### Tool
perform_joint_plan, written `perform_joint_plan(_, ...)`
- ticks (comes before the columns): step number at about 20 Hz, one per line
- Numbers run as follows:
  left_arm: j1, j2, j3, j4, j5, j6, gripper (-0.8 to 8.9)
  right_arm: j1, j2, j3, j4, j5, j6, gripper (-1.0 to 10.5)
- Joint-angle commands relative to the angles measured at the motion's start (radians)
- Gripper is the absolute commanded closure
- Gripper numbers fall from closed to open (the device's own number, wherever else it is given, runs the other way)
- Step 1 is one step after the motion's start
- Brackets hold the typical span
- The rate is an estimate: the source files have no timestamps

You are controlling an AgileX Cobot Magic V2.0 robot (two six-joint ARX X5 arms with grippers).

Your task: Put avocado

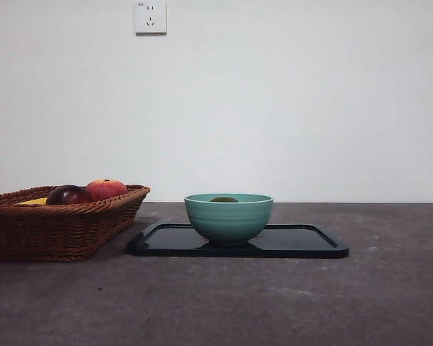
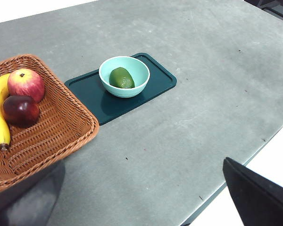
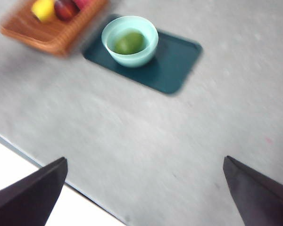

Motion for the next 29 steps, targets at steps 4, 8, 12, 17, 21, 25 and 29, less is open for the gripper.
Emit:
perform_joint_plan(4, -0.008, 0.003, 0.008, 0.011, -0.001, -0.003, 2.53, 0.007, -0.082, -0.079, 0.022, -0.012, 0.035, 3.4)
perform_joint_plan(8, -0.008, 0.003, 0.008, 0.010, -0.001, -0.003, 2.53, 0.007, -0.082, -0.079, 0.035, -0.009, 0.034, 3.4)
perform_joint_plan(12, -0.008, 0.003, 0.008, 0.007, -0.001, -0.003, 6.11, 0.007, -0.082, -0.079, 0.034, -0.013, 0.034, 8.5)
perform_joint_plan(17, -0.008, 0.003, 0.008, 0.000, -0.004, 0.001, 7.99, 0.007, -0.082, -0.079, 0.035, -0.011, 0.034, 9.3)
perform_joint_plan(21, -0.008, 0.003, 0.008, 0.003, -0.004, 0.001, 7.98, 0.007, -0.082, -0.079, 0.035, -0.009, 0.033, 9.3)
perform_joint_plan(25, -0.008, 0.003, 0.008, 0.003, -0.004, 0.001, 7.98, 0.007, -0.082, -0.079, 0.035, -0.009, 0.033, 9.3)
perform_joint_plan(29, 0.011, 0.004, 0.008, 0.005, -0.004, 0.001, 7.98, 0.007, -0.082, -0.079, 0.035, -0.009, 0.034, 9.3)
